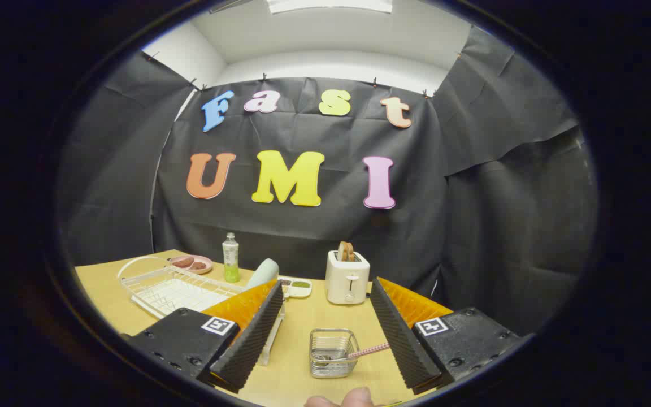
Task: Take the plate from the dish rack, then take the spoon from the basket and place it into the plate.
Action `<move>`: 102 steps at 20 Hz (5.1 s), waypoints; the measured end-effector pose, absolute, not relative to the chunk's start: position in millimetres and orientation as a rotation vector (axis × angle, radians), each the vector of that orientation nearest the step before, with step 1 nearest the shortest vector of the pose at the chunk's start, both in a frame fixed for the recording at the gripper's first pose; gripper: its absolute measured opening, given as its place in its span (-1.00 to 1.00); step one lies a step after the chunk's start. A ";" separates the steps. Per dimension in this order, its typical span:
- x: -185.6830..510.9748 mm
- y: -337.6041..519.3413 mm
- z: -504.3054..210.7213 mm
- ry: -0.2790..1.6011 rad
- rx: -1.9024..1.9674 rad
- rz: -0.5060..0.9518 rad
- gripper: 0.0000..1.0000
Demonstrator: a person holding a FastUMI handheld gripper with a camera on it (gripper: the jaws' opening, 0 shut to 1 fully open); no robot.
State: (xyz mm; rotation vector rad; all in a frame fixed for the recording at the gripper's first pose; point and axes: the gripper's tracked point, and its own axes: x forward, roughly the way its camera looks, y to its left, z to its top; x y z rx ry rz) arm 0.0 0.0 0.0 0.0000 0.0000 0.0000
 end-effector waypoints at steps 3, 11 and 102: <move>-1.1 2.4 3.8 0.001 0.006 0.003 1.00; -5.9 3.1 12.1 0.000 0.016 0.003 1.00; -51.3 161.8 -196.0 0.800 0.647 0.164 -0.29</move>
